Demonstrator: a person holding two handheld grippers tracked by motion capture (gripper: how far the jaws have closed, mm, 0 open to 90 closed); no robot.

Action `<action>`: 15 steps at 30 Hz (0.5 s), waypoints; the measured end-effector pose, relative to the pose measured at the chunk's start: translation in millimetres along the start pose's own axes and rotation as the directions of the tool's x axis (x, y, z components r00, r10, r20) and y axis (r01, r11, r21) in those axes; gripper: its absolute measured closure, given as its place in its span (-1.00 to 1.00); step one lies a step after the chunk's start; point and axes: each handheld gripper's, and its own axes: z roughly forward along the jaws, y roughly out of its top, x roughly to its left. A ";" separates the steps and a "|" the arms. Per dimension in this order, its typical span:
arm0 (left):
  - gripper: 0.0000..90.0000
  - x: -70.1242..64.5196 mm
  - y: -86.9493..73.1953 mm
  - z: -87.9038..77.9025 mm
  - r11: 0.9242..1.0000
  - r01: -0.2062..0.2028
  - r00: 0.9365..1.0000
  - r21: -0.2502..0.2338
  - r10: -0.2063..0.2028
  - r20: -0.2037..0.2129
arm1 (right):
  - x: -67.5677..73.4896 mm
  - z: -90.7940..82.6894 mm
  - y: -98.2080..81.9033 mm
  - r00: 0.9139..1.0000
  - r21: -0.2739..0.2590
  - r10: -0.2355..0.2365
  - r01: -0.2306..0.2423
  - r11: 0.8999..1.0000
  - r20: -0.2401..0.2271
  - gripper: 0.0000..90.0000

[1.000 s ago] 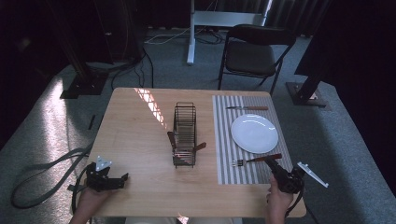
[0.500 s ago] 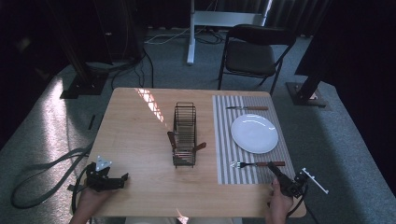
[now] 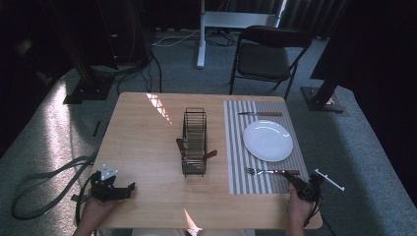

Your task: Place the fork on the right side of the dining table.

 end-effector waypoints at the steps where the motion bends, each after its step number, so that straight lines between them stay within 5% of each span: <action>1: -0.99 0.0 0.0 0.0 1.000 0.000 1.000 0.000 0.000 0.000 | 0.0 0.0 0.0 1.000 0.000 0.000 0.000 1.000 0.000 0.22; 5: -0.99 0.0 0.0 0.0 1.000 0.000 1.000 0.000 0.000 0.000 | 2.1 -4.1 4.8 1.000 -0.009 -0.025 0.025 1.000 0.018 0.15; 7: -0.99 0.0 0.0 0.0 1.000 0.000 1.000 0.000 0.000 0.000 | 5.1 -6.7 4.2 0.997 -0.005 -0.066 0.067 0.998 0.030 0.03; 8: -0.99 0.0 0.0 0.0 1.000 0.000 1.000 0.000 0.000 0.000 | 9.9 -7.2 2.8 0.990 0.009 -0.131 0.131 0.991 0.053 -0.15; 9: -0.99 0.0 0.0 0.0 1.000 0.000 1.000 0.000 0.000 0.000 | 9.9 -7.2 2.8 0.990 0.009 -0.131 0.131 0.991 0.053 -0.15; 10: -0.99 -0.1 0.0 0.0 1.000 0.001 1.000 0.000 -0.001 0.000 | 15.2 -6.8 0.6 0.975 0.023 -0.207 0.206 0.978 0.075 -0.41; 11: -0.99 -0.1 0.0 0.0 1.000 0.001 1.000 0.000 -0.001 0.000 | 15.2 -6.8 0.6 0.975 0.023 -0.207 0.206 0.978 0.075 -0.41; 12: -0.99 -0.1 0.0 0.0 1.000 0.000 1.000 0.000 0.000 0.000 | 21.6 -7.2 -2.8 0.956 0.031 -0.279 0.278 0.960 0.092 -0.49; 13: -0.99 -0.1 0.0 0.0 1.000 0.000 1.000 0.000 0.000 0.000 | 21.6 -7.2 -2.8 0.956 0.031 -0.279 0.278 0.960 0.092 -0.49; 14: -0.99 -0.1 0.0 0.0 1.000 0.000 1.000 0.000 0.000 0.000 | 27.2 -7.1 -7.5 0.921 0.026 -0.374 0.374 0.927 0.108 -0.62; 15: -0.99 -0.1 0.0 0.0 1.000 0.001 1.000 0.000 -0.001 0.000 | 28.3 -7.7 -9.1 0.908 0.023 -0.403 0.403 0.915 0.116 -0.62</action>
